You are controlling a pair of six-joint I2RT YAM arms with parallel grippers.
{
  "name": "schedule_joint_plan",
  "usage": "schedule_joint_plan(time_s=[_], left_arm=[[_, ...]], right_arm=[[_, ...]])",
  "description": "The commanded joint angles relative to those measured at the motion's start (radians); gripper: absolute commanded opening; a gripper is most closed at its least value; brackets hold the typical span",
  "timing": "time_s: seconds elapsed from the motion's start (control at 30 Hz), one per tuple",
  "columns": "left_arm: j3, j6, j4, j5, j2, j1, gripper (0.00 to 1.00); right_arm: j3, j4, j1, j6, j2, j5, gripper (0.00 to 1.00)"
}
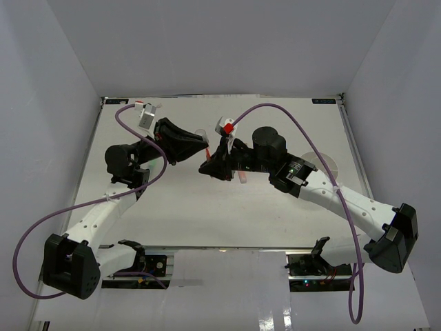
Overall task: Sort the stationery into containers
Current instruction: Close the pen cap on the pen.
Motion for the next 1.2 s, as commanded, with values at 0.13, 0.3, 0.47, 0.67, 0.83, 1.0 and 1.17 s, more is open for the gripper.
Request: schedule_joint_plan(time_s=[0.13, 0.3, 0.47, 0.67, 0.83, 1.0, 1.17], left_arm=[[0.004, 0.044, -0.062, 0.029, -0.017, -0.007, 0.0], [0.005, 0.059, -0.091, 0.041, -0.018, -0.007, 0.0], [-0.002, 0.059, -0.099, 0.059, -0.02, -0.008, 0.0], [-0.024, 0.054, -0.094, 0.056, -0.032, -0.008, 0.0], [-0.021, 0.064, -0.103, 0.038, -0.041, -0.007, 0.0], [-0.015, 0.051, -0.091, 0.026, -0.043, -0.008, 0.0], [-0.004, 0.047, -0.082, 0.009, -0.046, -0.008, 0.0]], right_arm=[[0.008, 0.043, 0.005, -0.011, -0.017, 0.015, 0.08], [0.01, 0.043, 0.005, -0.011, -0.022, 0.017, 0.08], [0.013, 0.047, 0.005, -0.015, -0.025, 0.02, 0.08], [0.027, 0.053, 0.005, -0.022, -0.025, 0.023, 0.08], [0.019, 0.053, 0.0, -0.025, -0.031, 0.029, 0.08], [0.005, 0.053, 0.0, -0.023, -0.033, 0.029, 0.08], [0.005, 0.052, 0.0, -0.023, -0.031, 0.026, 0.08]])
